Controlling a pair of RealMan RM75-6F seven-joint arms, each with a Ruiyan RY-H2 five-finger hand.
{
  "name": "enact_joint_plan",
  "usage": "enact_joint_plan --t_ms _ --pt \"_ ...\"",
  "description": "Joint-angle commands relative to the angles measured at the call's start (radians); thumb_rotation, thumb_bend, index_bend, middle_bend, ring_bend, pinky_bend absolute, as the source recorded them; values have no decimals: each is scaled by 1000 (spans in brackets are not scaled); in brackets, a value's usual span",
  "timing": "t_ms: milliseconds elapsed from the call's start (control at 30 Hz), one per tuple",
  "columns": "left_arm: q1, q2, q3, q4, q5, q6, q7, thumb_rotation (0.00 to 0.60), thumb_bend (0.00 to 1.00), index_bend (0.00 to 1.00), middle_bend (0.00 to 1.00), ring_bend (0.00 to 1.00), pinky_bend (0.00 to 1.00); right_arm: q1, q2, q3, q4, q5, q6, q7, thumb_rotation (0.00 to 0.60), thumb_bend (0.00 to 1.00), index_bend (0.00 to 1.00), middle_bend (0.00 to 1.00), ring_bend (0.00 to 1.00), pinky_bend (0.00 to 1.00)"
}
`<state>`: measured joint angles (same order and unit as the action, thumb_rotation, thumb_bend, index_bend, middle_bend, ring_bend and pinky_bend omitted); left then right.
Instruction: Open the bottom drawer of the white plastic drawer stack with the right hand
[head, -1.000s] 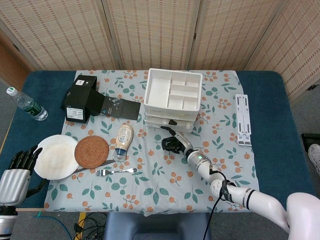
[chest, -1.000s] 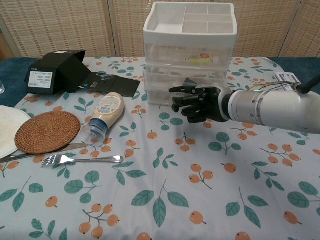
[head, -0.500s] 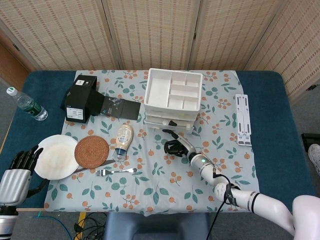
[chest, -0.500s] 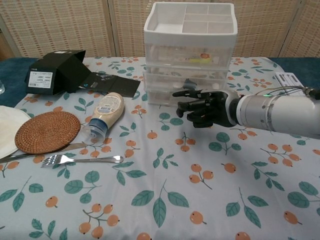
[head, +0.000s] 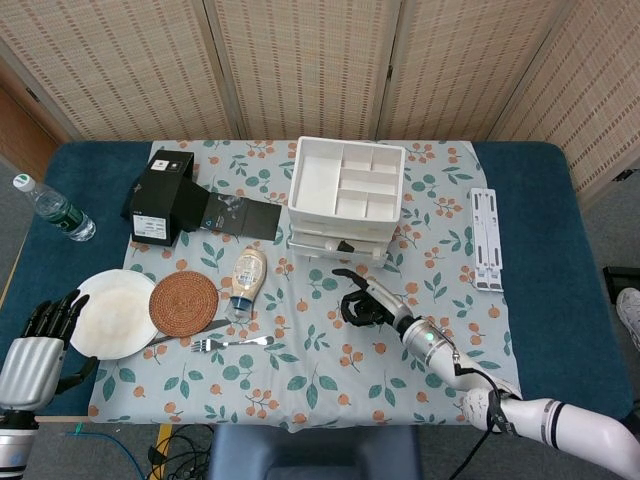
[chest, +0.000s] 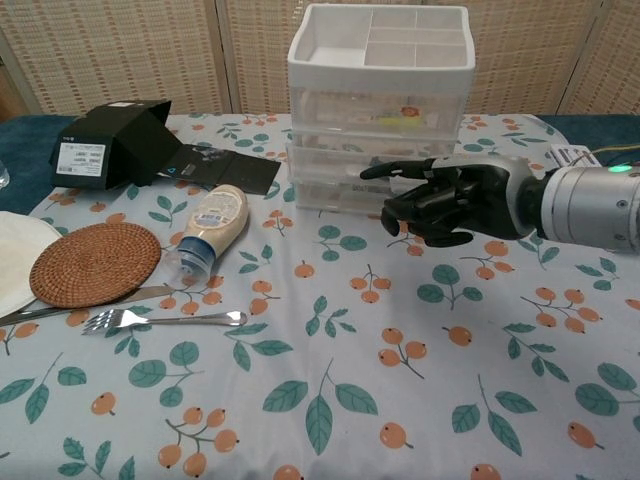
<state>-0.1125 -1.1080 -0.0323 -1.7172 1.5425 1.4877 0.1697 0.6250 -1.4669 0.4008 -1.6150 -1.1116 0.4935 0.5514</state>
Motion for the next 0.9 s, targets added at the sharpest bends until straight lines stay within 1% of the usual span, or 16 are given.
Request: enact_joint_plan --t_ms 33,167,333,633,900 --pt "-2 -1 0 -1 3 -1 1 600 255 57 73 111 93 -16 59 -32 -66 -20 100 -117 600 583 78 643 893 970" --pt "-5 -3 0 -1 6 -3 1 600 255 57 72 111 92 9 82 -48 -74 52 155 -230 600 584 78 647 912 983" --pt "-4 -4 1 1 3 -5 1 600 255 57 73 111 92 53 93 -61 -74 169 176 -314 600 584 78 657 926 994" --pt "0 -3 4 2 -3 -4 2 600 255 57 72 111 92 123 77 -86 -32 307 198 -402 600 584 78 661 930 998" --pt "-2 0 2 -2 -5 -5 1 600 255 57 72 111 93 192 59 -101 24 413 181 -459 600 591 78 664 941 998"
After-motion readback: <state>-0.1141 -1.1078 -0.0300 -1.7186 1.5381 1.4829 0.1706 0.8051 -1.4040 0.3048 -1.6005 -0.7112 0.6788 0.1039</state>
